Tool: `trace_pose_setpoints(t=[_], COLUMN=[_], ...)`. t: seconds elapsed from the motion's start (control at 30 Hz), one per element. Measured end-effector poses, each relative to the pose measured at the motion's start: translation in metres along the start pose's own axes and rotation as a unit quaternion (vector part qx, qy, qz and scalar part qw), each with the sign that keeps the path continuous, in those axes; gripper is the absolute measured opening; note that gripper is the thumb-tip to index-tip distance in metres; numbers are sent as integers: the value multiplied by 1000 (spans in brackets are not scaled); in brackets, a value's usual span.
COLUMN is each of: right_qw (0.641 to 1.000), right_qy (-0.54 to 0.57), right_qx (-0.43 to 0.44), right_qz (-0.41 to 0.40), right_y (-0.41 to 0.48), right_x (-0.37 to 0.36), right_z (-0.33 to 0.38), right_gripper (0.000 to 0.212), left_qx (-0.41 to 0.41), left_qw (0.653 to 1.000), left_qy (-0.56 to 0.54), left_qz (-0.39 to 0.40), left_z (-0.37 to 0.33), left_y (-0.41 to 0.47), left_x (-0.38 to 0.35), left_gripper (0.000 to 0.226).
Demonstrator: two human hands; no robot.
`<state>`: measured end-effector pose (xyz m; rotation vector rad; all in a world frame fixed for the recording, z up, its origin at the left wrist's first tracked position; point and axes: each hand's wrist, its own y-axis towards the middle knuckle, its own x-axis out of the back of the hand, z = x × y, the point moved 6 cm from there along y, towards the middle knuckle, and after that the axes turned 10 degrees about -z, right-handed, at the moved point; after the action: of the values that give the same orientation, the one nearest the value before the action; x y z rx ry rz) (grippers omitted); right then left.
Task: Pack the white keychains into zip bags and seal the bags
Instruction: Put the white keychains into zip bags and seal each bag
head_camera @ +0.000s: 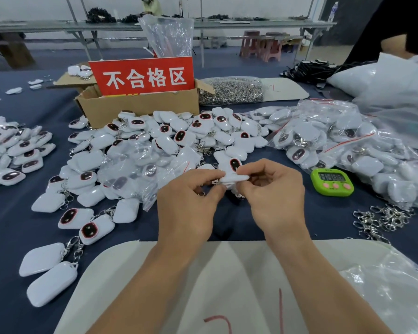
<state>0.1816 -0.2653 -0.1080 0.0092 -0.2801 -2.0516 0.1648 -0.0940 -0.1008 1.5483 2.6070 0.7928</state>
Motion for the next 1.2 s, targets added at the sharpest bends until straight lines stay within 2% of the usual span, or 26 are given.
trace_pose_setpoints(t=[0.4,0.53,0.7,0.77,0.93,1.07,1.2], right_qw=[999,999,996,995,992,993,994], right_qy=[10,46,64,69,89,84,88], right_qx=[31,-16,-58,-65,-87,-81,-53], right_qz=[-8,11,19,10,23,33,40], right_y=[2,2,3,3,2,5,2], right_x=[1,0,-1,0,0,0,-3], right_z=[6,0,-5,-6,-6,-6,1], right_gripper=[33,31,16,15,15,14,19], left_qx=[-14,-19,-32,-37,-36,0,39], left_qw=[1000,1000,999,999,999,999,996], left_qy=[16,11,-11,-12,-10,-29,-70], left_qz=[-1,-5,22,25,32,42,33], left_z=[-4,-6,-10,-10,-4,2,3], left_y=[1,-1,-2,-2,-3,-3,1], left_x=[1,1,-2,-3,-5,-8,-6], left_gripper=[41,39,64,67,53,41,10])
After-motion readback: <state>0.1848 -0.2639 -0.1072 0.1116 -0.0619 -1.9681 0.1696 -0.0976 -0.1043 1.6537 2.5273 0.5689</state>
